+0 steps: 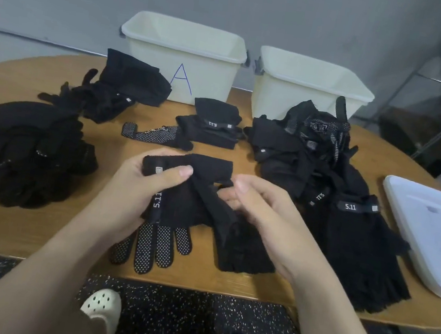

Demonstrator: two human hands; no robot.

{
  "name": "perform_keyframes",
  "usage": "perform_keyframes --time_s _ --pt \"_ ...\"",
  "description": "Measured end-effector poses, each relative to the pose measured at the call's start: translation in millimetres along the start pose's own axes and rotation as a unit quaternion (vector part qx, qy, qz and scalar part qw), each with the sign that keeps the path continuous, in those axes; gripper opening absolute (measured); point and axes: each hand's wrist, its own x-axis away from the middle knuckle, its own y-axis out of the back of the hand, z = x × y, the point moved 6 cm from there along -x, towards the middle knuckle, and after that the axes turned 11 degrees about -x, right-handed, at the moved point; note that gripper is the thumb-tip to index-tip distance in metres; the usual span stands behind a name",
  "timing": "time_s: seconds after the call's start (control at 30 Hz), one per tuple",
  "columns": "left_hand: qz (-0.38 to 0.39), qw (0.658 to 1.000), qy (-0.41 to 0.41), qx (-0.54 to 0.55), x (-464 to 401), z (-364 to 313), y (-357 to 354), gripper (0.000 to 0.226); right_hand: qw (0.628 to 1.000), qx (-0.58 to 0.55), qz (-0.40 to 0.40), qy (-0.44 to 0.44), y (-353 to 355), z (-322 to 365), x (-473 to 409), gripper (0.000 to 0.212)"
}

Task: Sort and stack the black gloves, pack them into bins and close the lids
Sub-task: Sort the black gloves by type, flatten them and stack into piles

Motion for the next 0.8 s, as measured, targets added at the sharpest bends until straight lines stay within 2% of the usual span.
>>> perform_keyframes --time_s 0.13,0.27,0.37,0.53,0.67,0.8 --pt "0.060 0.995 0.002 -0.076 1 2 -9 0.028 0.999 -0.032 0.031 -0.029 -12 -11 9 0.023" --pt "0.052 0.987 0.013 -0.153 1 5 -15 0.036 0.999 -0.028 -0.003 -0.032 -9 -22 10 0.019" --pt "0.041 0.994 0.052 -0.088 2 9 -11 0.038 0.998 -0.036 -0.044 -0.032 -5 -27 11 0.019" --pt "0.114 0.988 0.107 -0.001 16 18 -7 0.043 0.989 -0.103 -0.099 -0.037 0 -31 9 0.015" --pt "0.071 0.994 0.086 -0.004 17 18 -5 0.038 0.984 -0.158 -0.081 -0.033 2 -26 6 0.020" --pt "0.004 0.999 0.049 -0.014 13 16 -1 0.037 0.987 -0.149 -0.037 -0.045 3 -21 7 0.022"
